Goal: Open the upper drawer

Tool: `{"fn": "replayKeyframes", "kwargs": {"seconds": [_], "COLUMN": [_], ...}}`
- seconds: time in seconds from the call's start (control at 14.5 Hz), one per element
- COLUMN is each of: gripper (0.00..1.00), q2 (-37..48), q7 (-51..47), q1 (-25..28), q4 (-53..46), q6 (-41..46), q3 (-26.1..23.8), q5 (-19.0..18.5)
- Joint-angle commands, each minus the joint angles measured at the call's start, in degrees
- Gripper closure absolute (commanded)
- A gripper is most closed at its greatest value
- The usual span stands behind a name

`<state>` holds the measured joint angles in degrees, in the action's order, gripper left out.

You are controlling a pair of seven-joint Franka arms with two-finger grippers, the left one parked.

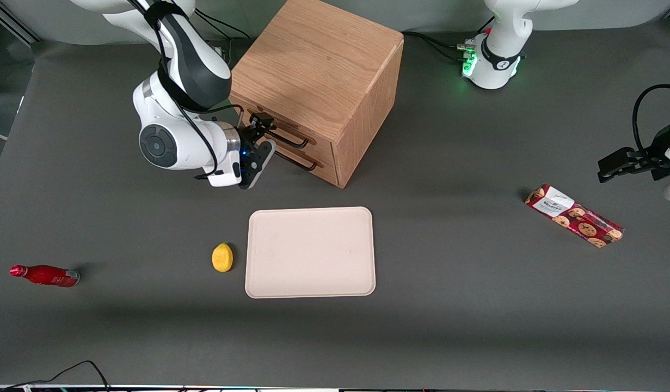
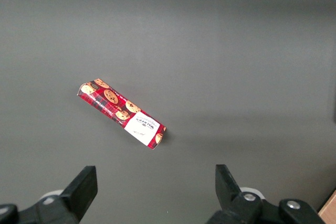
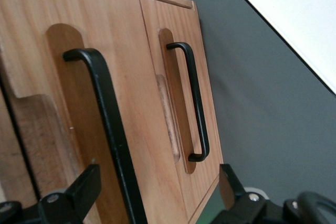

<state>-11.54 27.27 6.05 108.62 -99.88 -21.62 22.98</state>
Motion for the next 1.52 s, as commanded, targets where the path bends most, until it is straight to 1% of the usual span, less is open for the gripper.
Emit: {"fn": "replayKeyframes", "kwargs": {"seconds": [0.0, 0.28, 0.48, 0.9, 1.1, 1.31, 1.45], "gripper": [0.0, 0.0, 0.0, 0.0, 0.0, 0.0, 0.0], "q2": [1.96, 1.78, 1.61, -0.67, -2.34, -4.1, -5.42], "q7": [-1.6, -1.69, -2.04, -1.69, -1.69, -1.34, -1.34], "q1": [0.01, 0.01, 0.01, -0.34, -0.34, -0.78, -0.78], "q4": [2.29, 3.7, 3.7, 1.69, -0.42, -2.44, -3.85], "q6": [-2.25, -4.97, -5.24, -7.61, -7.61, -7.61, -7.61], "q3": [-0.27, -0.88, -0.97, -0.62, -0.18, 0.78, 1.4], "q5": [1.8, 1.89, 2.42, 1.36, -2.32, -2.77, -4.69]}}
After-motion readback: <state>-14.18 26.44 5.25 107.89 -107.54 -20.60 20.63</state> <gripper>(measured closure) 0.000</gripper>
